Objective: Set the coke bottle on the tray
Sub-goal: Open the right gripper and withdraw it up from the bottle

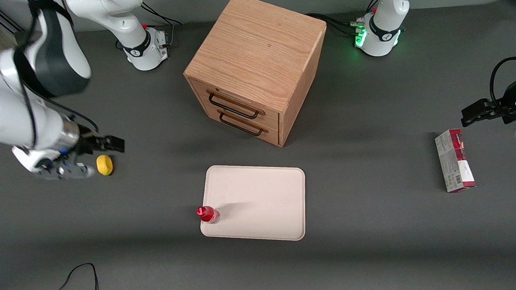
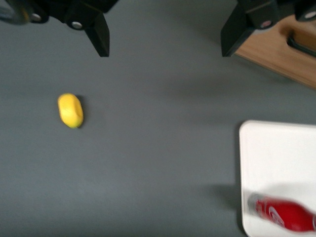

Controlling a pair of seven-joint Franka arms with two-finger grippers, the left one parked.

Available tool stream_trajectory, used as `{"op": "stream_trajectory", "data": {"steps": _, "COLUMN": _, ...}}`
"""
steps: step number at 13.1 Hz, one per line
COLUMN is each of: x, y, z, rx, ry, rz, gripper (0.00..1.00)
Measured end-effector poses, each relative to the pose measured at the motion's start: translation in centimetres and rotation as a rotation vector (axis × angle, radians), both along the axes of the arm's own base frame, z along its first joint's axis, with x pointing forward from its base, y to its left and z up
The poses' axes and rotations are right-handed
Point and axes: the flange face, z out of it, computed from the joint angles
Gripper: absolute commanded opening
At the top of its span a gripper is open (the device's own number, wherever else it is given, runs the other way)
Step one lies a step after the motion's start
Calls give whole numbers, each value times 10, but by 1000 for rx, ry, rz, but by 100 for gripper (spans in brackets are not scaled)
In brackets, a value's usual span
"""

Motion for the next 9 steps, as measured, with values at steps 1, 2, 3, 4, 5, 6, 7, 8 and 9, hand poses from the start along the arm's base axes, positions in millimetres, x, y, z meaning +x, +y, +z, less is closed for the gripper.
{"op": "stream_trajectory", "data": {"steps": 1, "x": -14, "y": -9, "z": 11, "rx": 9, "ry": -10, "rz": 14, "gripper": 100}}
{"op": "stream_trajectory", "data": {"steps": 2, "x": -26, "y": -13, "z": 21, "rx": 15, "ry": -20, "rz": 20, "gripper": 100}}
{"op": "stream_trajectory", "data": {"steps": 3, "x": -34, "y": -15, "z": 28, "rx": 18, "ry": -24, "rz": 22, "gripper": 100}}
{"op": "stream_trajectory", "data": {"steps": 4, "x": -40, "y": -15, "z": 34, "rx": 20, "ry": -30, "rz": 30, "gripper": 100}}
{"op": "stream_trajectory", "data": {"steps": 5, "x": -43, "y": -13, "z": 40, "rx": 23, "ry": -37, "rz": 44, "gripper": 100}}
{"op": "stream_trajectory", "data": {"steps": 6, "x": -46, "y": -12, "z": 45, "rx": 23, "ry": -37, "rz": 56, "gripper": 100}}
{"op": "stream_trajectory", "data": {"steps": 7, "x": -47, "y": -12, "z": 52, "rx": 24, "ry": -34, "rz": 69, "gripper": 100}}
{"op": "stream_trajectory", "data": {"steps": 8, "x": -48, "y": -13, "z": 58, "rx": 25, "ry": -28, "rz": 83, "gripper": 100}}
{"op": "stream_trajectory", "data": {"steps": 9, "x": -49, "y": -15, "z": 64, "rx": 27, "ry": -25, "rz": 95, "gripper": 100}}
